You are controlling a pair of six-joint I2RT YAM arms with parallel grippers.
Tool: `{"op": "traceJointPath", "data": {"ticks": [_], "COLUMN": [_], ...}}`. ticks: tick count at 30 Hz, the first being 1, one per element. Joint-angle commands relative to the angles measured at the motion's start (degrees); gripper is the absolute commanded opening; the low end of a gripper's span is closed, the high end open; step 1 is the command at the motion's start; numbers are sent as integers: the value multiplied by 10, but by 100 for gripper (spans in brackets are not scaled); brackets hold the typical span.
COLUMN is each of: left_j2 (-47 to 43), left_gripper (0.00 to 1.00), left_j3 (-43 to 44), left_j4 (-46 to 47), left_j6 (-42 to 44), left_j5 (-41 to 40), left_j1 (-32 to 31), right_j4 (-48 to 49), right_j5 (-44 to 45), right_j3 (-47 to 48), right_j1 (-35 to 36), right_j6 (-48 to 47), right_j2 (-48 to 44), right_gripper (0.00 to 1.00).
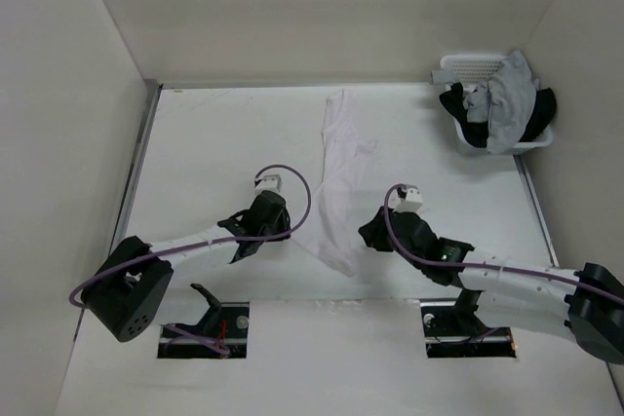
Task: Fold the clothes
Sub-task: Flatten the tank top out
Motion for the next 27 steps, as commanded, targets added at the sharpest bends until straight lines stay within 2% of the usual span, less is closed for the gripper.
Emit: {"op": "traceJointPath", "data": {"ticks": [1,4,6,9,12,15,23,27], "left_j2": [2,-4,-43,-186,-332,-406,-436,-437], "left_gripper": [19,6,0,0,0,0,0,1], "left_j3": [1,3,10,37,54,47,5,-2], "left_j4": [2,5,-2,-44,-114,-165,-165,-162], "left_j6": [1,-3,-14,-38,-55,-66,-85,-86], "left_j5": [40,60,57,48,1,-18,21,25], "left_j1": [1,8,14,39,76,115,215,255], "right_j4": [55,71,75,82,89,101,135,124], "right_j5": [-12,-22,-33,-53,-70,-69,-87,-97], "right_j3": [-9,-10,-2,25,71,115,222,243], "right_j1": [-21,-43,-60,-73,-72,-72,-71,-36], "right_j6": [-5,-6,-6,-10,-27,-32,-26,-24], "right_j2": [1,16,38,95,170,236,381,392], "right_gripper": [36,42,46,46,48,47,51,50]}}
